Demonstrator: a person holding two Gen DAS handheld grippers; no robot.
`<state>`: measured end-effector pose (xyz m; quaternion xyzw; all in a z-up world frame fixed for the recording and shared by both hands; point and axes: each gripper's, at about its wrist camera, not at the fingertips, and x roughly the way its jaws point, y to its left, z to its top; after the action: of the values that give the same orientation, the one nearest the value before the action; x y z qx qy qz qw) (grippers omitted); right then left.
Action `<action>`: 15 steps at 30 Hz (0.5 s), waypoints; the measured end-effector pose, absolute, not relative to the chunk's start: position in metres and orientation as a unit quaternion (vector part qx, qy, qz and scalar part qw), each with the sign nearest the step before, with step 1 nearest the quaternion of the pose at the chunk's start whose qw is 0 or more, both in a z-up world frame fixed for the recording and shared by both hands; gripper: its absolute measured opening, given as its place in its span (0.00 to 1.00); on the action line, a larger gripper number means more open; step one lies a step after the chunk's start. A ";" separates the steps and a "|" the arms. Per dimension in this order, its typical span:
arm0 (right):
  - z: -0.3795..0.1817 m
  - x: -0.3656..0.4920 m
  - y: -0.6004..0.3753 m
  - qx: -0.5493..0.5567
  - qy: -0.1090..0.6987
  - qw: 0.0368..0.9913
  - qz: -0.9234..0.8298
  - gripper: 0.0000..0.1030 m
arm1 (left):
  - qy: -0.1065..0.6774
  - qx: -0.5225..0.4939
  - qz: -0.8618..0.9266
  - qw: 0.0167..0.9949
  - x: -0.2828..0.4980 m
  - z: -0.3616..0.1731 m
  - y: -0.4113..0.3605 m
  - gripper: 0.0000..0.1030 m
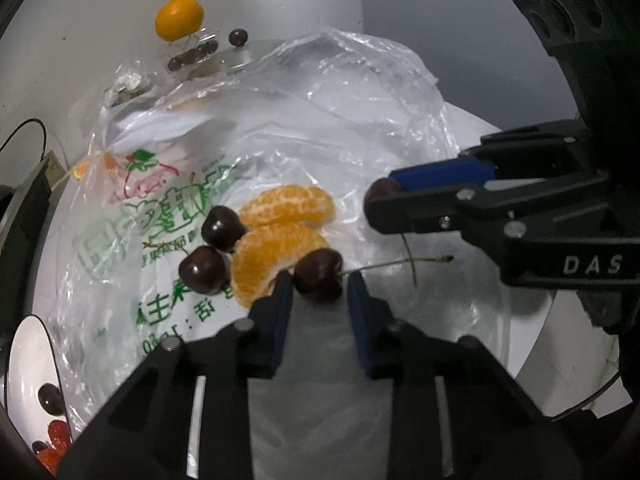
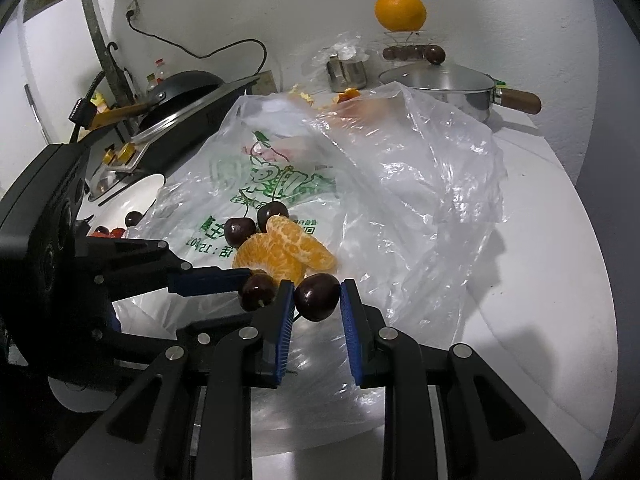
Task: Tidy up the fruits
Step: 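Lift both held cherries and carry them over the white plate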
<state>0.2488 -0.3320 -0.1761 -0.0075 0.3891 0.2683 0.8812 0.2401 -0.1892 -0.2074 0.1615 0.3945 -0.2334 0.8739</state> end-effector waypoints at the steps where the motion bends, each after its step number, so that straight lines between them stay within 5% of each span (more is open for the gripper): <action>1: -0.176 0.249 -0.332 -0.008 0.389 0.882 0.268 0.24 | 0.395 0.161 -0.235 0.874 0.240 -0.208 -0.189 0.25; 15: -0.157 0.238 -0.329 -0.018 0.368 0.894 0.255 0.24 | 0.371 0.139 -0.241 0.886 0.227 -0.185 -0.174 0.25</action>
<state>0.2377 -0.3294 -0.1569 -0.0182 0.3676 0.2549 0.8942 0.2272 -0.1740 -0.1845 0.1392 0.3711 -0.2408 0.8860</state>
